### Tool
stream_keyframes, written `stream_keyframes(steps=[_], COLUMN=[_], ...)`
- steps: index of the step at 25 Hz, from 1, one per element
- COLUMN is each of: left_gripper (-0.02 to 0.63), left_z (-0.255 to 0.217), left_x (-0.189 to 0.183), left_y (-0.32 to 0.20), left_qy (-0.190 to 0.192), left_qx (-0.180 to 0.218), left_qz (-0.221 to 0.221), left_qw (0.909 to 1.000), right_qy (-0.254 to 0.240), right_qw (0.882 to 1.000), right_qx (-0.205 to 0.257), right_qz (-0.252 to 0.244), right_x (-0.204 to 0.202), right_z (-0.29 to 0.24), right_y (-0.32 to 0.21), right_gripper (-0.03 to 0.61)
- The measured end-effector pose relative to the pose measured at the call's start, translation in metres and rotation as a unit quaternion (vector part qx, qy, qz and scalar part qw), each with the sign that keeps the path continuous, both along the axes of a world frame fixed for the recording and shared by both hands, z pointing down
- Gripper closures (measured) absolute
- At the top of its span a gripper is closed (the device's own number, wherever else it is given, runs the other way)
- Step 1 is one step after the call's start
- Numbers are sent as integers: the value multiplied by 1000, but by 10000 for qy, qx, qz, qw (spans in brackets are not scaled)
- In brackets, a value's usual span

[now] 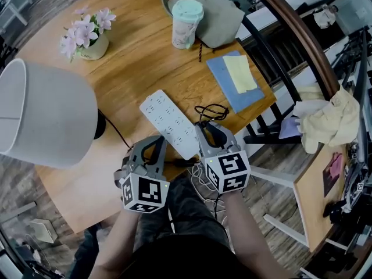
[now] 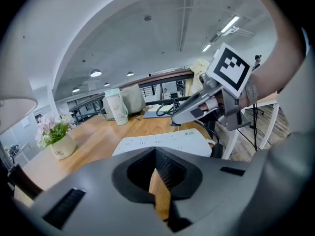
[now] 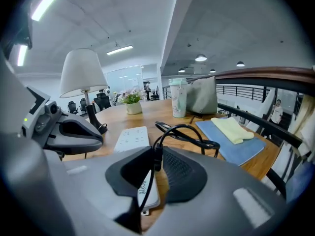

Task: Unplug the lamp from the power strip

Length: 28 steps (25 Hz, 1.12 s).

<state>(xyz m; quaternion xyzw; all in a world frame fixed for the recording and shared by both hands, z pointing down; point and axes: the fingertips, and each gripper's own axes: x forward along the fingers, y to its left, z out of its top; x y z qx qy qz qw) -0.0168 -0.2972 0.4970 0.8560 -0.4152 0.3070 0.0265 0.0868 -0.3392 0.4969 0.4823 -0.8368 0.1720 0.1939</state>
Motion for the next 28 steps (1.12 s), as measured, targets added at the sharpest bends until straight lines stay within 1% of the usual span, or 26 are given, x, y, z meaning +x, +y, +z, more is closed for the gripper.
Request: stream_keyframes(steps=[3, 10, 13, 15, 28], left_gripper=[618, 618, 618, 618, 618], left_z=[-2, -4, -4, -4, -10], left_x=[-8, -21, -24, -27, -29], left_y=[5, 12, 14, 17, 30], left_qy=[47, 72, 86, 91, 174], left_qx=[-28, -40, -29, -33, 62], left_qz=[-115, -247, -266, -276, -220], left_qw=[9999, 9997, 9996, 9996, 9996], right_qy=[-34, -88, -105, -115, -57], right_qw=[9999, 9984, 9974, 9968, 9972], right_qx=[-96, -534, -697, -764, -647], right_qz=[123, 138, 180, 214, 379], right_x=[5, 7, 8, 10, 19], right_z=[3, 13, 16, 17, 1], right_y=[-4, -1, 3, 6, 24], right_gripper=[498, 409, 391, 390, 390])
